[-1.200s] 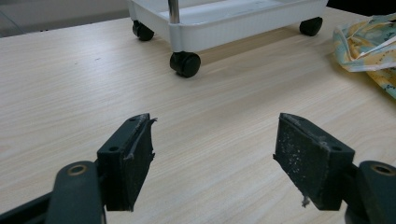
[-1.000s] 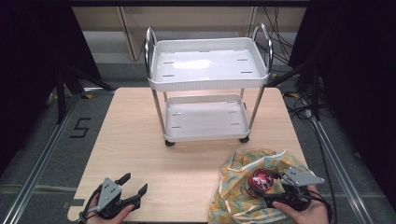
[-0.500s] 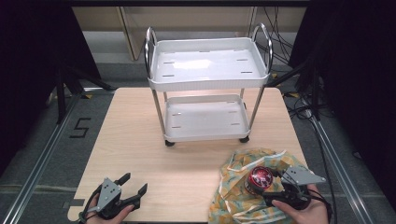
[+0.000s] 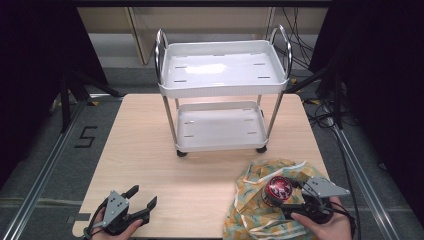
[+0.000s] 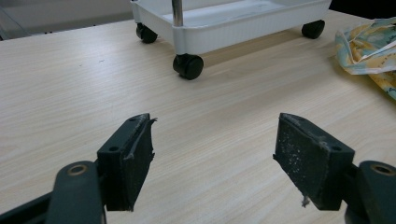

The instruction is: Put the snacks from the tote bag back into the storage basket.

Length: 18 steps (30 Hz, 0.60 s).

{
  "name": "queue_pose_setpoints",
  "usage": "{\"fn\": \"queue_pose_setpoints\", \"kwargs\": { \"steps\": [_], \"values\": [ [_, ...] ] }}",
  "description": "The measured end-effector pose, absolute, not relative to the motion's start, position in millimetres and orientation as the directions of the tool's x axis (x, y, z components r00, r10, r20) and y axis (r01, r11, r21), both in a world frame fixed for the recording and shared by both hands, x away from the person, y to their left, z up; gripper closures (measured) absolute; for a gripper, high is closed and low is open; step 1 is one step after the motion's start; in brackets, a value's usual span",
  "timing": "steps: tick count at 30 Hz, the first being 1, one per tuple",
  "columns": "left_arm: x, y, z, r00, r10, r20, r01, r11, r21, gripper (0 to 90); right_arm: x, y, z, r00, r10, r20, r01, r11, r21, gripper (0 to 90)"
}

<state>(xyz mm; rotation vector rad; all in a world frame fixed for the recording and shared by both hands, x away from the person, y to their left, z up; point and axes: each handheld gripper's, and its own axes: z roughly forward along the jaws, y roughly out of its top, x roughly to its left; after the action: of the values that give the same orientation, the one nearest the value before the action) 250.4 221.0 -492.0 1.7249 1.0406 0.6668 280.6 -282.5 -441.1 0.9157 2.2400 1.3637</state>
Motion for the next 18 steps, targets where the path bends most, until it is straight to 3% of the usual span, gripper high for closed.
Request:
{"fn": "queue_pose_setpoints", "kwargs": {
  "steps": [2, 5, 9, 18],
  "values": [
    [250.1, 220.7, -492.1, 0.475, 0.879, -0.033, 0.342, -0.15, 0.928, 27.2, 277.0, -280.6, -440.1, -0.709, 0.703, 0.055, 0.379, 0.314, 0.871, 26.2],
    [250.1, 220.9, -492.0, 0.476, 0.879, -0.031, 0.341, -0.152, 0.928, 27.2, 280.2, -281.7, -439.8, -0.721, 0.692, 0.012, 0.331, 0.329, 0.884, 26.2],
    [249.9, 220.6, -492.1, 0.472, 0.881, -0.032, 0.339, -0.148, 0.929, 27.2, 278.6, -280.1, -438.5, -0.713, 0.7, 0.046, 0.36, 0.309, 0.88, 26.2],
    [250.8, 220.7, -492.9, 0.476, 0.878, -0.037, 0.339, -0.145, 0.929, 27.2, 281.8, -277.1, -437.1, -0.726, 0.687, 0.015, 0.329, 0.328, 0.885, 26.2]
  ]
}}
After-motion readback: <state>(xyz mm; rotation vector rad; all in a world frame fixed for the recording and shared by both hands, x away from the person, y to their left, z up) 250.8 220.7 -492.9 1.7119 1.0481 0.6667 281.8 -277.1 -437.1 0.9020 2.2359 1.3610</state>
